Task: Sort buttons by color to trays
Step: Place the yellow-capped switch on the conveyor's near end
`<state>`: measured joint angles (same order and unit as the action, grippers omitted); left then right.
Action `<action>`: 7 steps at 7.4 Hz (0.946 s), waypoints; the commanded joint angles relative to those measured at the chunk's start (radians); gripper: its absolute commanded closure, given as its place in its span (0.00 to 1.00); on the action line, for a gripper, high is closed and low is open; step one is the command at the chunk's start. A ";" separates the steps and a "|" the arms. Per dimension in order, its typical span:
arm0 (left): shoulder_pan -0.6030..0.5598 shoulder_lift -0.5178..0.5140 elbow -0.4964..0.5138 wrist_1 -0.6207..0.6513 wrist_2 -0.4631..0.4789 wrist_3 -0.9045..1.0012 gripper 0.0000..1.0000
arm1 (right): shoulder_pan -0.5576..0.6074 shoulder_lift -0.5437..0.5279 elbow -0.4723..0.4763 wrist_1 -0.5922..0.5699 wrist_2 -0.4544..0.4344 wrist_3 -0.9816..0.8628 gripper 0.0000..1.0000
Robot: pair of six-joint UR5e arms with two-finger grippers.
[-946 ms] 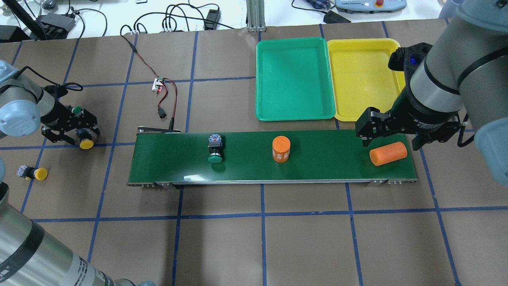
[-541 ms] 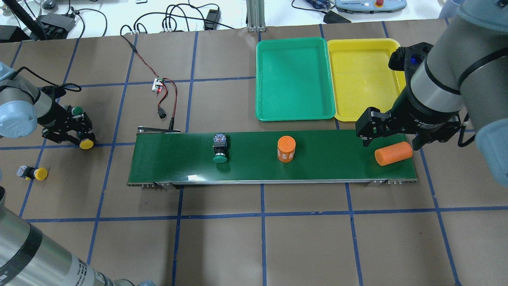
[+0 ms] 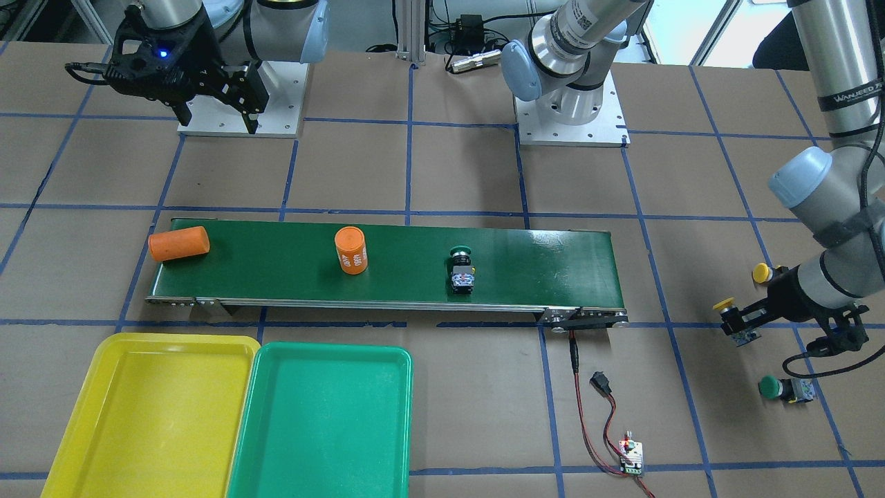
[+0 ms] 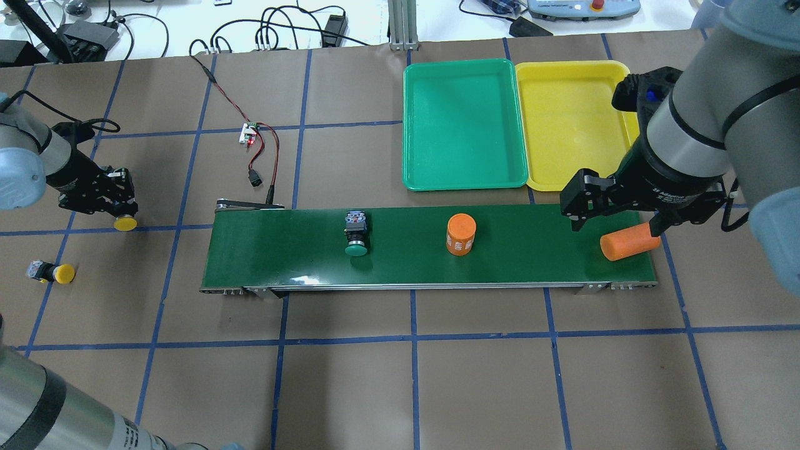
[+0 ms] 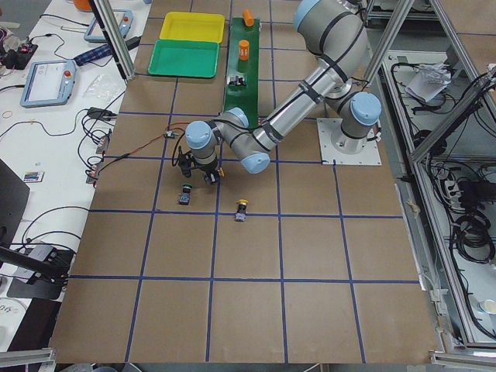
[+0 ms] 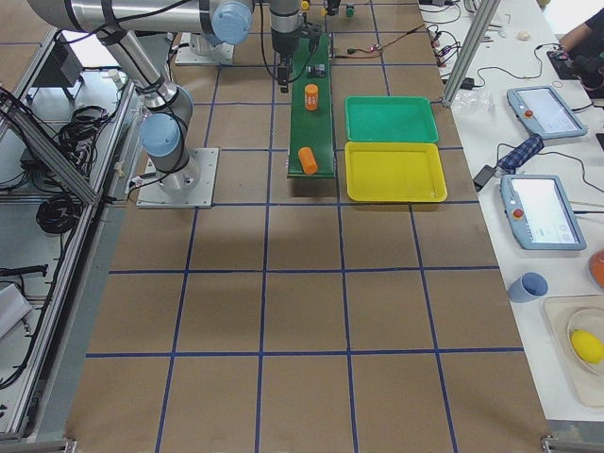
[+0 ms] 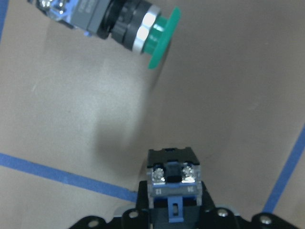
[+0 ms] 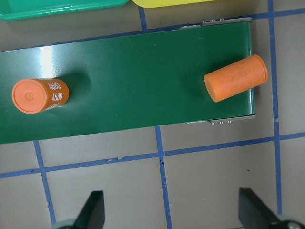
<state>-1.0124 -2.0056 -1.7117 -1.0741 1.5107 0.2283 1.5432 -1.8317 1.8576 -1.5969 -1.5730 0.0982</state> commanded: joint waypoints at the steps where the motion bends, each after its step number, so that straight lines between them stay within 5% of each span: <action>1: -0.119 0.121 0.001 -0.133 -0.001 0.002 1.00 | 0.000 0.000 0.000 0.000 -0.001 0.000 0.00; 4: -0.355 0.211 -0.023 -0.173 -0.009 -0.006 1.00 | 0.000 0.000 0.000 0.000 -0.001 0.000 0.00; 7: -0.454 0.226 -0.097 -0.113 -0.026 -0.124 1.00 | 0.000 0.000 0.000 0.002 -0.001 0.000 0.00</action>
<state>-1.4299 -1.7857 -1.7908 -1.2096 1.4897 0.1486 1.5432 -1.8316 1.8576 -1.5965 -1.5735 0.0982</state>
